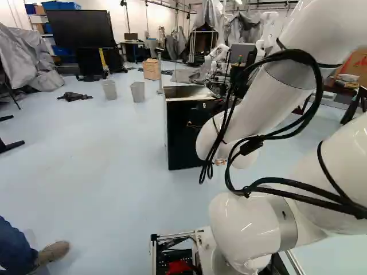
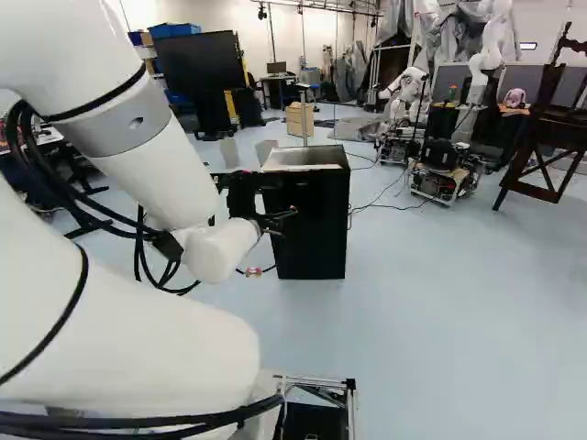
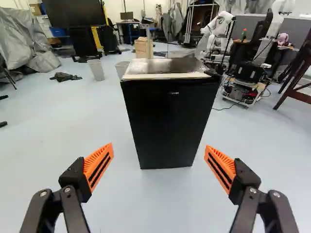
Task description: Grab a drink from the fridge
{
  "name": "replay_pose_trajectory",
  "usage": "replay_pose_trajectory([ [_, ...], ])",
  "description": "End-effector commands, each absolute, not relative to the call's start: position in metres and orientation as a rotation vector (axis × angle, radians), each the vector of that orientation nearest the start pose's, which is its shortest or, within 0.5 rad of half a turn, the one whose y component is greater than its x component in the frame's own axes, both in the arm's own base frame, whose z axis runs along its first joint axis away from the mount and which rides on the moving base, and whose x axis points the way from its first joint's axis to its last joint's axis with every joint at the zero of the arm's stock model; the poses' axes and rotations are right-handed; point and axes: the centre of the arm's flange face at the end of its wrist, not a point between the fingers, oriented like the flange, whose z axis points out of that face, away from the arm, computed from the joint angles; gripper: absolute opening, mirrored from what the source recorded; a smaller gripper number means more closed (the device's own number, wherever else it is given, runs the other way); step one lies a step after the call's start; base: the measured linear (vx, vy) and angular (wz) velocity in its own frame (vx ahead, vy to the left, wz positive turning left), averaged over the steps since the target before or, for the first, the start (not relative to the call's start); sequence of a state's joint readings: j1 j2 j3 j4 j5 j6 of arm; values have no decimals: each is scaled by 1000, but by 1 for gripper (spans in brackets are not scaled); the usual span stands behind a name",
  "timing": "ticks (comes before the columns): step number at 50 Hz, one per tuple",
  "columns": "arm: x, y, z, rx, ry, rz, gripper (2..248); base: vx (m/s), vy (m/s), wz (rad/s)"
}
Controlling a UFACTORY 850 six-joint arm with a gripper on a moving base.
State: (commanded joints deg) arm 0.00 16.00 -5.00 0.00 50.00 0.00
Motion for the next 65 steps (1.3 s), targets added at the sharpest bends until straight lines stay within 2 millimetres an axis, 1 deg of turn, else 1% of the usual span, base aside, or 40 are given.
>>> replay_pose_trajectory([
  [23,270,0,366,-2558,0,-1824,247,80,41,-22],
  [65,270,0,366,-2558,0,-1824,247,103,82,-21],
])
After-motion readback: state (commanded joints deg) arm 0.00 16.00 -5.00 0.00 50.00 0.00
